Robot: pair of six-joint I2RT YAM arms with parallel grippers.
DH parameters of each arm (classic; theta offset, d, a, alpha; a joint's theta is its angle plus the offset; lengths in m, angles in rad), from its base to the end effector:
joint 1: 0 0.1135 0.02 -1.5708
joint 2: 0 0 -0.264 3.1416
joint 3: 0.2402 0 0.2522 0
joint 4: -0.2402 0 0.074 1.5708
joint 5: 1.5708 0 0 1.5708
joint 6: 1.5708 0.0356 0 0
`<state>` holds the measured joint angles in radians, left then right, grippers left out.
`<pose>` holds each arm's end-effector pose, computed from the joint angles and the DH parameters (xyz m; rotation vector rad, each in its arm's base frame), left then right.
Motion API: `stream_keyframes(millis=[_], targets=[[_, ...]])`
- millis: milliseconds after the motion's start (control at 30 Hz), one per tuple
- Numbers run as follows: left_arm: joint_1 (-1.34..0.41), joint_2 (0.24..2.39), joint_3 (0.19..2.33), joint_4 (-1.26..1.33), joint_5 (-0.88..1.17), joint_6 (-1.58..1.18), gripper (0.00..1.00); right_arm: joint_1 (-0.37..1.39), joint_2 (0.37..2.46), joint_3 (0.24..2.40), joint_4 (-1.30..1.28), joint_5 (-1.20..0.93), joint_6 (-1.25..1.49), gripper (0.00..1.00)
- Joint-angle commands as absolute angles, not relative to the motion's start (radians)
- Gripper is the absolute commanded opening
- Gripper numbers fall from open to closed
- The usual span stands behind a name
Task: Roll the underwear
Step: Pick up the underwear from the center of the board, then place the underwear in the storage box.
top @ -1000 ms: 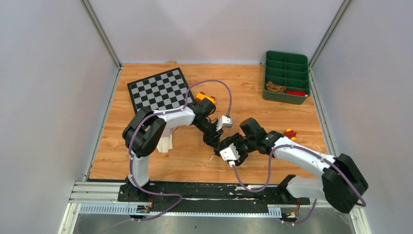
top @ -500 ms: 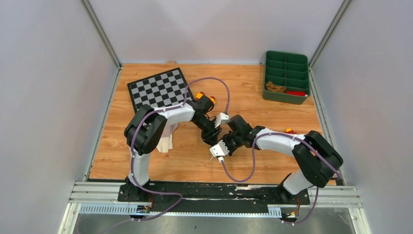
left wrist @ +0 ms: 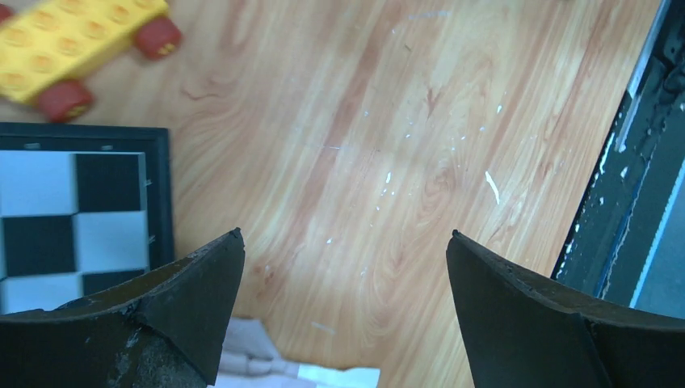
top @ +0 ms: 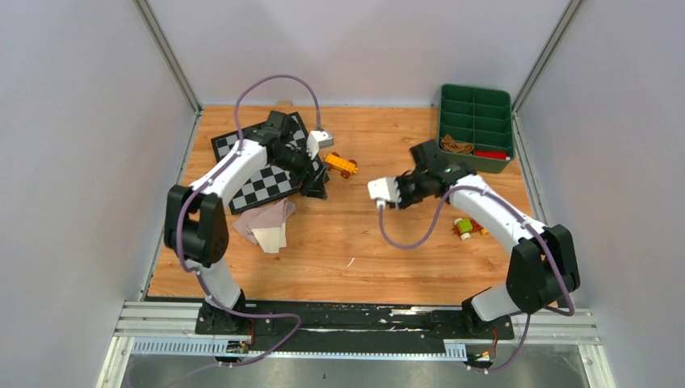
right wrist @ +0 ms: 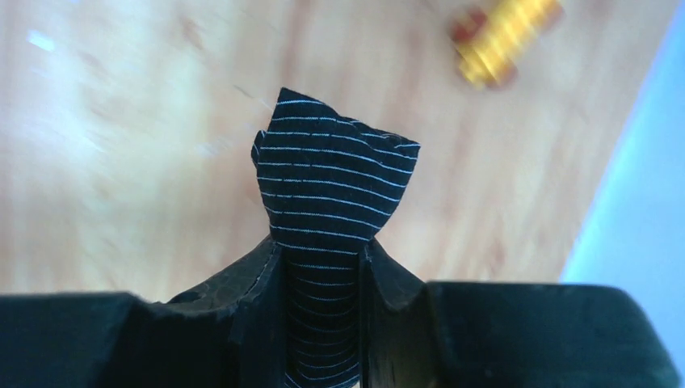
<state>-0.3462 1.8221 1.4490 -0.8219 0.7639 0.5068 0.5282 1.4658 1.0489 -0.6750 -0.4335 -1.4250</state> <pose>0.3418 -0.1495 0.2430 1.2300 2.2369 -0.9803 0.2426 0.1589 0.2374 -2.1633 1.2982 0.2333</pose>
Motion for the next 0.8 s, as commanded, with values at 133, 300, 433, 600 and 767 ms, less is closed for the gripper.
stream_keyframes(millis=[133,300,433,600,767], targets=[[-0.354,1.617,1.433,-0.82,0.719,0.382,1.0,0.101,1.692,1.474,-0.749,-0.374,-1.408,0.0],[-0.354,1.603,1.441,-0.878,0.725,0.403,1.0,0.023,1.926,1.773,-0.716,-0.24,-1.406,0.0],[-0.354,1.591,1.436,-0.885,0.72,0.402,1.0,0.02,2.061,1.884,-0.711,-0.076,-1.458,0.0],[-0.355,1.559,1.394,-0.869,0.713,0.398,1.0,-0.019,2.143,1.967,-0.707,-0.024,-1.452,0.0],[-0.354,1.544,1.356,-0.866,0.713,0.401,1.0,-0.031,2.211,2.03,-0.751,-0.013,-1.503,0.0]])
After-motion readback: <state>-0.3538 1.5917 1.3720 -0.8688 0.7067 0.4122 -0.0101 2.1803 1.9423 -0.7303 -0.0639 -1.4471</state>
